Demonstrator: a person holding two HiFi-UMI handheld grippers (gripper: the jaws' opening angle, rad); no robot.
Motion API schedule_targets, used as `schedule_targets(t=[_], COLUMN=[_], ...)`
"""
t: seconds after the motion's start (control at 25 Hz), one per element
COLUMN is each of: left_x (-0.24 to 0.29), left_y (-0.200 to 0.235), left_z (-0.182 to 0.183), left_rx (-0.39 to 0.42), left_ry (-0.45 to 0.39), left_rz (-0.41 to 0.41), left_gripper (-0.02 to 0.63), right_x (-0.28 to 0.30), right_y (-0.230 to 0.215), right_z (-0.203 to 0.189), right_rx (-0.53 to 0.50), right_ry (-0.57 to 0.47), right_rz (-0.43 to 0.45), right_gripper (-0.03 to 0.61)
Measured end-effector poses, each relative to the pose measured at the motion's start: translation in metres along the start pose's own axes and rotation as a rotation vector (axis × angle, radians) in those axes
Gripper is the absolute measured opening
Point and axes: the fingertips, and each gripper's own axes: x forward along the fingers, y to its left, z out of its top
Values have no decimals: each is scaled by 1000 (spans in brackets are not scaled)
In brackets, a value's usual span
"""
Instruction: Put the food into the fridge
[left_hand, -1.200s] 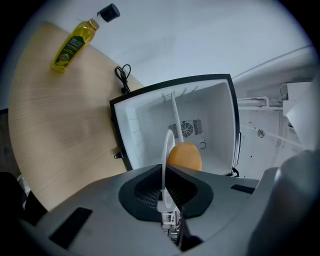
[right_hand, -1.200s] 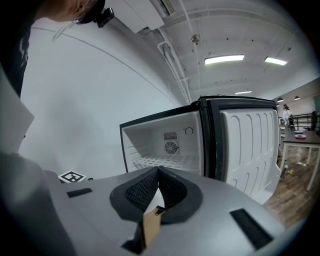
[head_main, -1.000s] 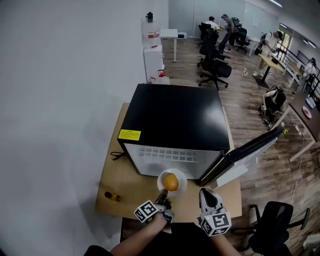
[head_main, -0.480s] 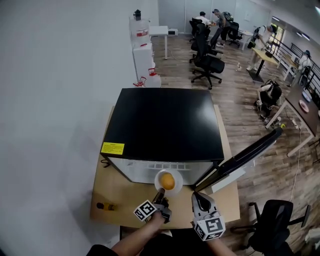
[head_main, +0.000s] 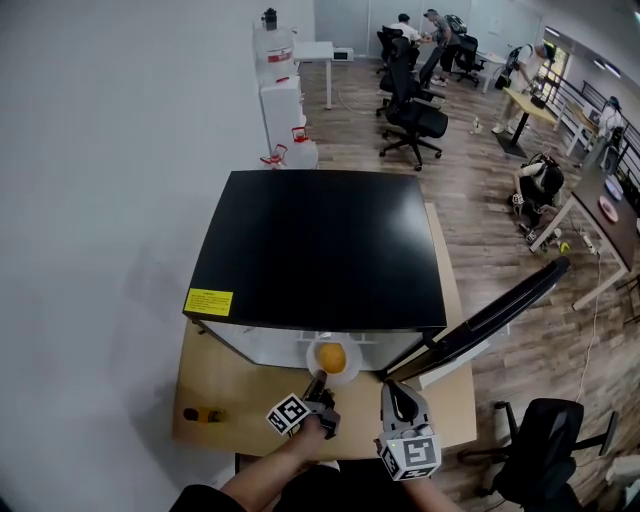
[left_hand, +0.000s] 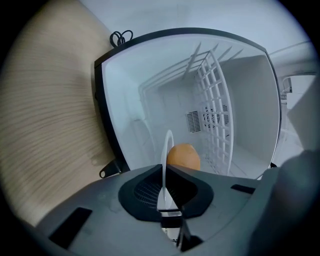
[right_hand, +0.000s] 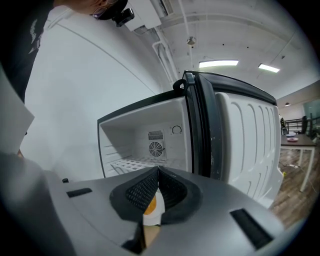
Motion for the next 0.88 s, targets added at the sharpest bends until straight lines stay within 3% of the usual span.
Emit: schedule_targets(t=[0.16, 0.48, 0.88], left_x=[20, 37, 60], left_y=[3, -1, 5], left_z=[-11, -10, -15], left_rx=[-25, 0, 33], left_ry=[15, 49, 73], left_rz=[-2, -14, 29], left_gripper=[21, 22, 23], right_x=[-2, -10, -9], right_y=[-13, -15, -13], right_z=[-7, -15, -16], right_rx=[-2, 26, 36], right_ry=[16, 32, 34], right_rz=[-30, -41, -14], right_gripper=[60, 60, 60])
